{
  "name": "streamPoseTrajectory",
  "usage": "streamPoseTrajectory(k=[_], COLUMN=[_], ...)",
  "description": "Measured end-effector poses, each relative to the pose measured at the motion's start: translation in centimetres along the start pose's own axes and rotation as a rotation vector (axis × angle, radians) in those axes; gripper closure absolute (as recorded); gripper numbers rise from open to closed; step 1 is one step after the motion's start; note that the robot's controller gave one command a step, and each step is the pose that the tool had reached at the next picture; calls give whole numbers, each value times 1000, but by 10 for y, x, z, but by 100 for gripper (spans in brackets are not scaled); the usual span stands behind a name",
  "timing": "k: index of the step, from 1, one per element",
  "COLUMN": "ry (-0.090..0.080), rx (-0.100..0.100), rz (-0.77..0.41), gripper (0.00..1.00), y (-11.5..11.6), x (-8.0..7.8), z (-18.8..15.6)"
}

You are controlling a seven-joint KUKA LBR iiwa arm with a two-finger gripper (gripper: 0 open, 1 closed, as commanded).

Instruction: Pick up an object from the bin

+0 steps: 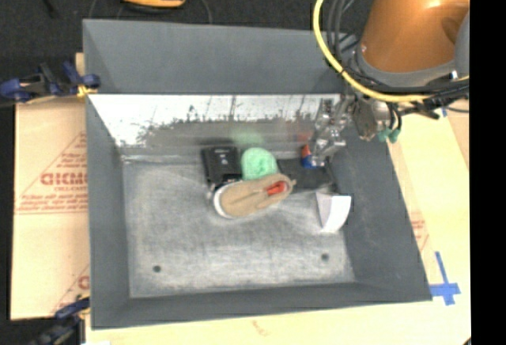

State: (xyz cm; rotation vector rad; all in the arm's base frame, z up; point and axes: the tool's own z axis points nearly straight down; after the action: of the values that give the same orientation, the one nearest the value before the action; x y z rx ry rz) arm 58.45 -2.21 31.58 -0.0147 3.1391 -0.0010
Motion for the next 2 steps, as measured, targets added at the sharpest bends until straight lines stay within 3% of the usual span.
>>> streamPoseTrajectory(k=[1, 2], ry=[-7, 4], rx=[1, -1], rz=[-135, -170], gripper=[0, 0], y=[14, 20], x=[-30, -35], z=[132, 174])
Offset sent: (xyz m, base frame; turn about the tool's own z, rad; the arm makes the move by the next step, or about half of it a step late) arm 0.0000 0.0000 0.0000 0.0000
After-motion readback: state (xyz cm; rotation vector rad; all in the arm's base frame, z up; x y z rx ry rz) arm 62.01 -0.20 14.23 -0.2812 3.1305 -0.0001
